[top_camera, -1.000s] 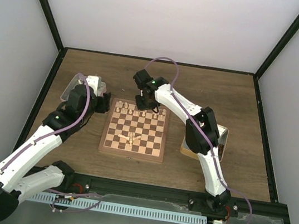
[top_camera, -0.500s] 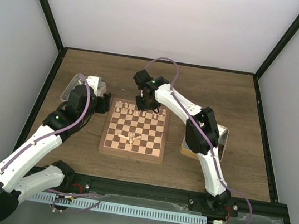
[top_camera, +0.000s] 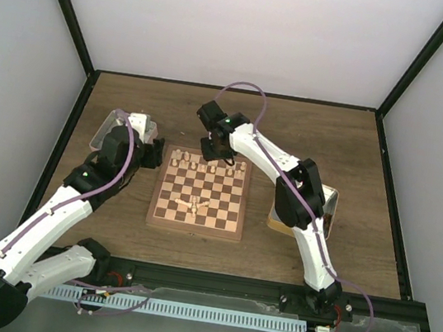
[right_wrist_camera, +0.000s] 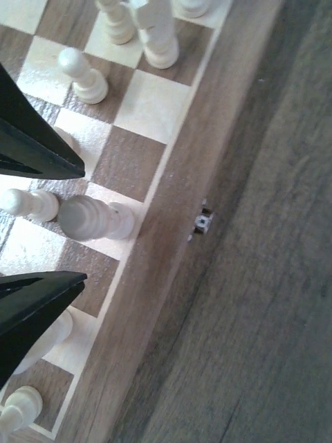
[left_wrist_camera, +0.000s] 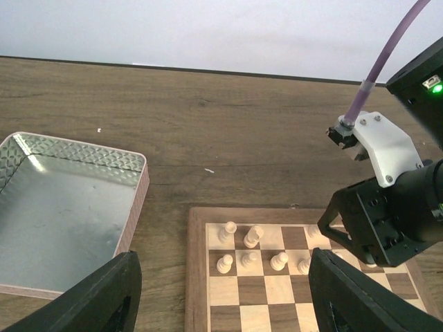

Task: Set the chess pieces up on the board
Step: Place the chess piece on the chessboard.

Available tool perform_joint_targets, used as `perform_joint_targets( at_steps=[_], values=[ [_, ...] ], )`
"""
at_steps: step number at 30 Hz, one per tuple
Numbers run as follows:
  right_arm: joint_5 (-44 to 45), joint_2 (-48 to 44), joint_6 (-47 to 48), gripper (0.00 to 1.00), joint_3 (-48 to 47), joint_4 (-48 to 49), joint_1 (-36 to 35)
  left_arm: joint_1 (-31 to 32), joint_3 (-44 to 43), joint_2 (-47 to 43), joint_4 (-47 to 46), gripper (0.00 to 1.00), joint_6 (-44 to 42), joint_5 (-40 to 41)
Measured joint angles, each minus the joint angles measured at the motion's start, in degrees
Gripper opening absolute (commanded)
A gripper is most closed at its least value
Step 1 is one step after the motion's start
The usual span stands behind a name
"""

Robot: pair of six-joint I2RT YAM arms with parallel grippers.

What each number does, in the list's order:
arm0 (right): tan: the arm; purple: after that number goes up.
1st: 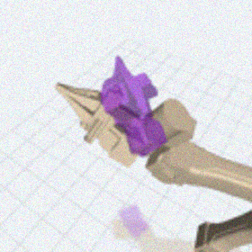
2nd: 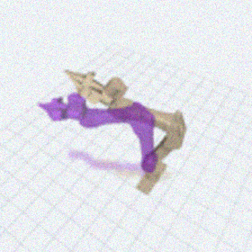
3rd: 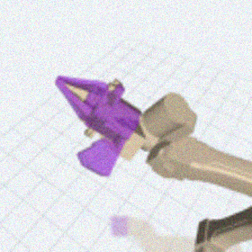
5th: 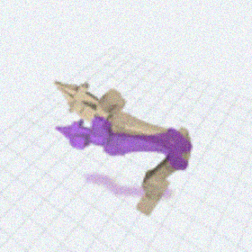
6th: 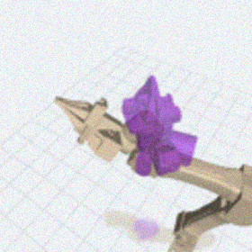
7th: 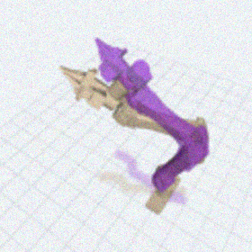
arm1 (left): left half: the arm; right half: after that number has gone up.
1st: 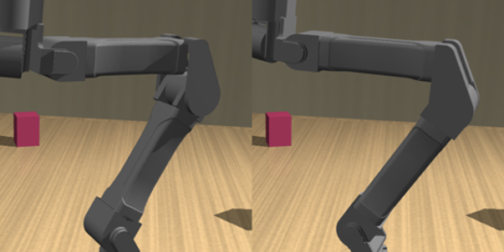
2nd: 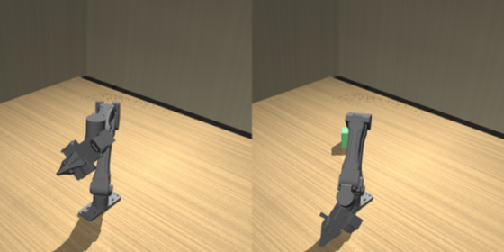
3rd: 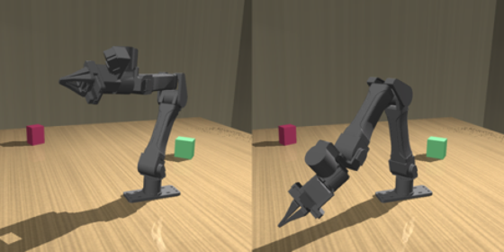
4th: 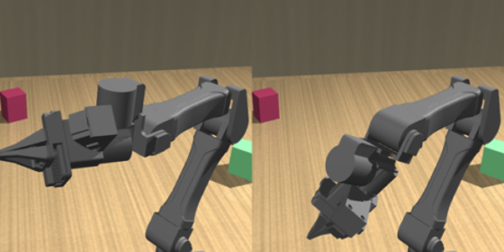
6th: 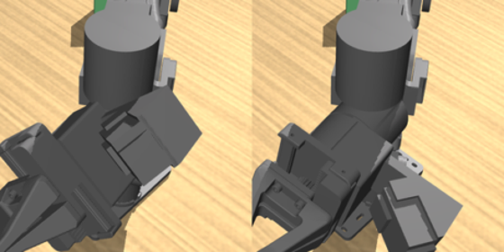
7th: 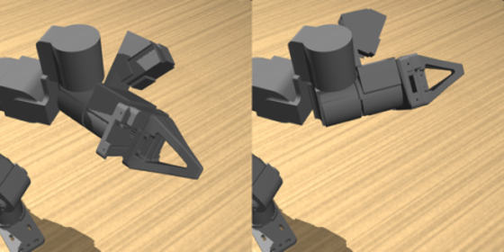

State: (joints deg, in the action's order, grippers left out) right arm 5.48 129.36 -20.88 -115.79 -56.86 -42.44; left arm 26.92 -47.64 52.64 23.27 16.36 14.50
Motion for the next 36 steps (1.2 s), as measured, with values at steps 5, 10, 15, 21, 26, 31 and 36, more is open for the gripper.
perform_joint_targets(
  at_steps=[5, 10, 15, 21, 26, 31, 36],
  values=[
    [0.85, 0.0, -1.27, 0.38, 0.0, 2.89, 0.0, -0.02, 0.09, 0.0, 0.0, 0.68, 0.0, 0.0],
    [0.85, 0.0, -1.88, 0.3, 0.0, 4.96, 0.0, -0.04, 0.09, 0.0, 0.0, 0.68, -0.09, 0.0],
    [0.85, 0.0, -2.32, 0.22, 0.09, 5.62, 0.0, -0.04, 0.09, 0.0, 0.0, 0.68, -0.11, 0.0],
    [0.9, 0.0, -2.27, 0.17, 0.44, 5.79, 0.0, -0.04, 0.09, 0.0, 0.0, 0.68, -0.11, -0.02],
    [0.87, 0.0, -2.1, 0.16, 0.46, 5.49, 0.0, -0.04, 0.09, 0.0, 0.0, 0.68, -0.11, -0.09],
    [0.76, 0.0, -1.88, 0.15, 0.74, 5.22, 0.0, -0.04, 0.09, 0.0, 0.0, 0.68, -0.11, -0.2],
    [0.68, 0.0, -1.66, 0.16, 0.76, 5.14, 0.0, -0.04, 0.09, 0.0, 0.0, 0.68, -0.11, -0.22]
  ],
)
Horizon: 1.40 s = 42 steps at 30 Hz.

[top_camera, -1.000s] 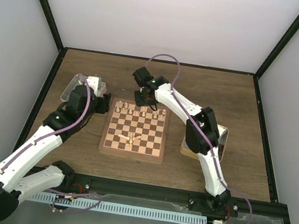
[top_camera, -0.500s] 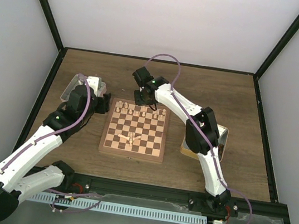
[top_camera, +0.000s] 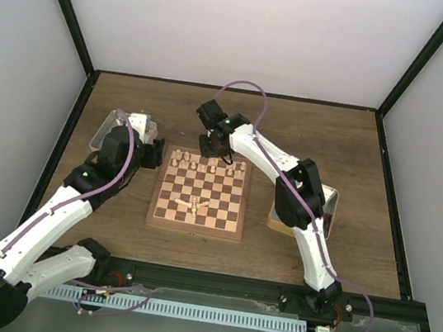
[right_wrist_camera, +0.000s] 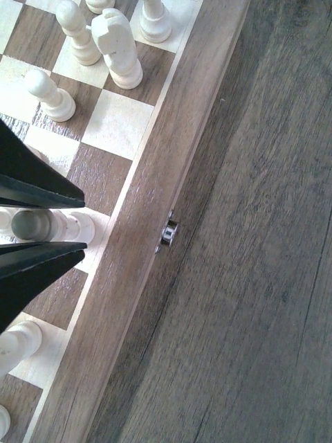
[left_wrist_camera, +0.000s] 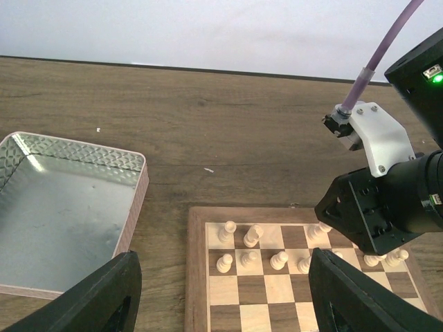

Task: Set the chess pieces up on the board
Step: Place the chess piece on the chessboard, then pick up the chess piece from the chessboard.

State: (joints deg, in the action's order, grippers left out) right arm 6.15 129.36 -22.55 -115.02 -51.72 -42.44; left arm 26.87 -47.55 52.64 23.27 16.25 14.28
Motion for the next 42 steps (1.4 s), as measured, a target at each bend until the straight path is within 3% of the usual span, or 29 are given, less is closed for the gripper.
perform_joint_targets(
  at_steps=[4, 9, 14, 19, 27, 35, 42],
  values=[
    [-0.09, 0.0, 0.02, 0.2, 0.0, -0.02, 0.0, 0.0, 0.0, 0.0, 0.0, 0.68, 0.0, 0.0],
    [-0.04, -0.33, -0.26, 0.37, 0.02, 0.15, 0.0, 0.0, 0.0, 0.0, 0.0, 0.68, 0.0, -0.04],
    [0.74, -2.89, -1.77, 0.42, 0.79, 1.62, 0.0, -0.02, 0.0, 0.0, -0.02, 0.68, 0.0, -0.46],
    [0.39, -10.73, -2.95, 0.42, 7.28, 5.27, 0.0, -0.26, 0.0, 0.0, -0.07, 0.68, 0.02, -1.16],
    [-3.02, -29.29, -5.7, 0.42, 30.38, 12.31, -3.63, -0.7, 0.11, -0.09, -1.14, 0.68, 1.07, -2.54],
    [-8.2, -31.8, -11.87, 0.41, 45.57, 16.68, -10.88, -0.76, 0.85, -0.33, -1.73, 0.68, 5.35, -7.72],
    [-9.25, -30.21, -8.15, 0.38, 45.97, 22.38, -13.14, -0.76, 6.23, -0.33, -1.29, 0.66, 12.74, -10.82]
  ],
)
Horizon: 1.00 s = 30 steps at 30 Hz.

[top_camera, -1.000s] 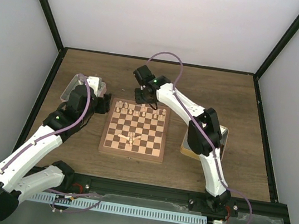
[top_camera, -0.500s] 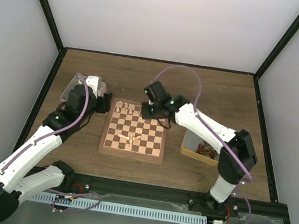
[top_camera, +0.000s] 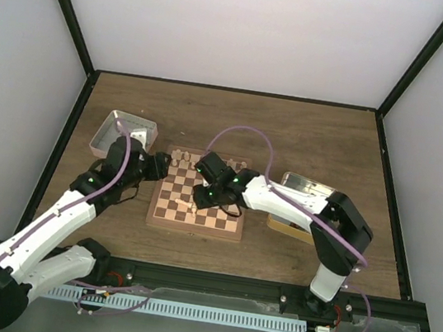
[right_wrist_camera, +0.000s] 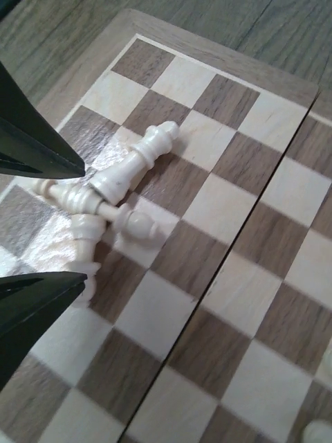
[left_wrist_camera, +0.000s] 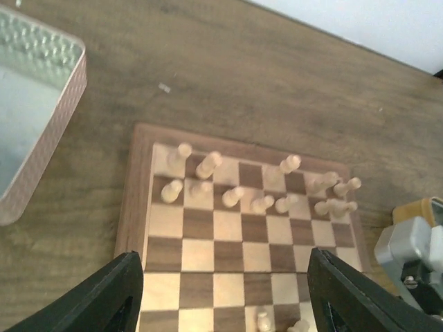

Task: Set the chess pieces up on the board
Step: Pick up the chess piece from the chessboard.

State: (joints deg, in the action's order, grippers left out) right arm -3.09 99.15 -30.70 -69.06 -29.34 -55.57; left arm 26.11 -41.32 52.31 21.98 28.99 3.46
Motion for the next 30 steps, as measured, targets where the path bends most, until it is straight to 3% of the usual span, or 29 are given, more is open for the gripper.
perform_joint_targets(
  at_steps=[10, 22, 30],
  values=[
    [4.26, 7.54, 10.64, 0.35, -5.09, -1.07, -2.75, -2.03, 6.56, 0.46, 0.57, 0.58, 9.73, -5.27],
    [6.1, 7.63, 13.11, 0.35, -5.09, -1.16, -2.75, -2.23, 9.11, 6.78, 0.68, 0.49, 10.91, -19.08],
    [4.55, 6.73, 14.82, 0.23, -5.03, 1.36, -2.75, -4.81, 12.37, 6.12, -0.17, 0.43, 13.77, -19.1]
  ],
)
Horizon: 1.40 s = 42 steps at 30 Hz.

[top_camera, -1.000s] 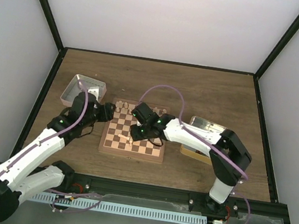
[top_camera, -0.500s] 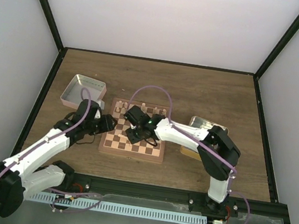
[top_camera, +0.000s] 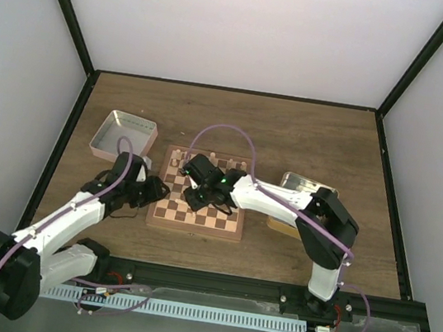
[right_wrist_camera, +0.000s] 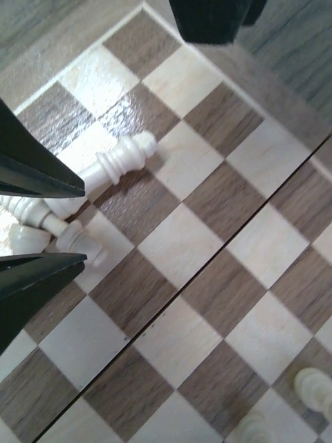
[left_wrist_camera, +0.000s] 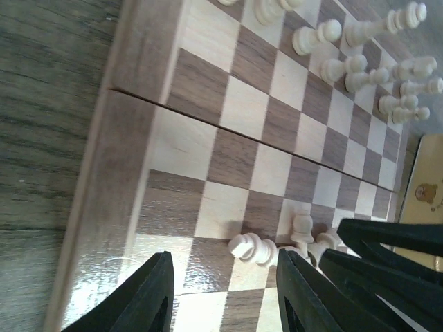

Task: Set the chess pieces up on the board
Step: Pick up the chess piece from the chessboard.

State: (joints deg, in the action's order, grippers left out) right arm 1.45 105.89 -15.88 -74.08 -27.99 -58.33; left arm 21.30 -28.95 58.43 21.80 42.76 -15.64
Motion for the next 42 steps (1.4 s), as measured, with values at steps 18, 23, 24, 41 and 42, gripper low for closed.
perform_joint_targets(
  at_steps=[18, 23, 24, 41, 42],
  values=[
    [-4.24, 3.65, 8.83, 0.24, -0.87, 1.29, -1.66, -5.64, 4.35, -1.66, -4.26, 0.45, 3.98, -6.36],
    [-2.8, 4.79, 10.1, 0.19, -1.25, 1.55, -1.68, -6.05, 4.68, -1.62, -5.9, 0.5, 4.5, -8.09],
    [-2.4, 4.85, 10.34, 0.15, -1.27, 1.57, -1.68, -6.08, 4.79, -1.53, -6.14, 0.5, 4.72, -8.61],
    [0.42, -1.16, 15.39, 0.06, 8.44, 14.49, -1.68, -6.27, 5.16, 5.05, -16.48, 0.6, 8.02, -18.58],
    [0.2, -1.64, 15.56, 0.06, 8.63, 15.28, -1.68, -6.27, 5.16, 5.66, -17.25, 0.59, 8.15, -19.21]
  ],
)
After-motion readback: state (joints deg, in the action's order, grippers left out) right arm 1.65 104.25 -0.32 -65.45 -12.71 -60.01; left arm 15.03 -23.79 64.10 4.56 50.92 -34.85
